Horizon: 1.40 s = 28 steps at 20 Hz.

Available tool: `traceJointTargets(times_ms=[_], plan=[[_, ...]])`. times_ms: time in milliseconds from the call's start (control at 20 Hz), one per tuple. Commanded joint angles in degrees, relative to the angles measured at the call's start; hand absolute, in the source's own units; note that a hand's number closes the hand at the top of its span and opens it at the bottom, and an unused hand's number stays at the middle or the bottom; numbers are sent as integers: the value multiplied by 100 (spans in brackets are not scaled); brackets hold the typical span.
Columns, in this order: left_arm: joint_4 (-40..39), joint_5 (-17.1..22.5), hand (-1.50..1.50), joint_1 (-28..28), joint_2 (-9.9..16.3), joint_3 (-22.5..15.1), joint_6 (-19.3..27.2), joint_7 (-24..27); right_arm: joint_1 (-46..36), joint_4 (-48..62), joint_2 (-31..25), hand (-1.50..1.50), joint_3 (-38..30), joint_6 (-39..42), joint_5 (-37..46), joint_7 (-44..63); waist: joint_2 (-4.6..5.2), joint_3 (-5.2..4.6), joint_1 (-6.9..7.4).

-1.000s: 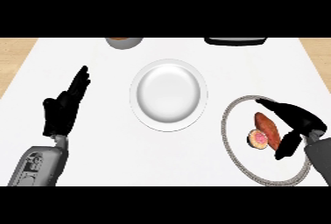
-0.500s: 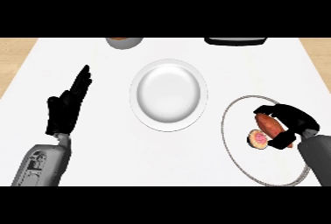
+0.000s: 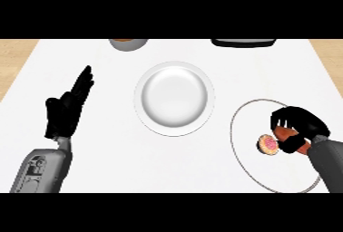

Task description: Pick the sweet potato from the placemat and place it in the plate

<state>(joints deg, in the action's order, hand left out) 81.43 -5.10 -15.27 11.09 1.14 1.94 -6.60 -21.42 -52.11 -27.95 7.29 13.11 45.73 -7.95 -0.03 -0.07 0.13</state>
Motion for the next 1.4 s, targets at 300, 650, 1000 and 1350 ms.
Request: traceJointTargets(times_ms=[300,650,1000,1350], plan=[[40,52,0,461,93,187,5,140,1291,-1643,1031,150,-436,-1618,500,3227,-153,-27,-380],[80,-74,0,477,32,103,88,176,1824,-4297,1457,150,220,-2821,1725,4030,-119,-18,-324],[40,-31,0,-125,9,68,2,-213,1742,-6275,1776,150,1266,-2106,2483,4475,-29,0,-114],[161,-139,0,119,-263,-111,69,-58,293,-5238,2773,150,1591,-1552,2394,5259,6,6,28]])
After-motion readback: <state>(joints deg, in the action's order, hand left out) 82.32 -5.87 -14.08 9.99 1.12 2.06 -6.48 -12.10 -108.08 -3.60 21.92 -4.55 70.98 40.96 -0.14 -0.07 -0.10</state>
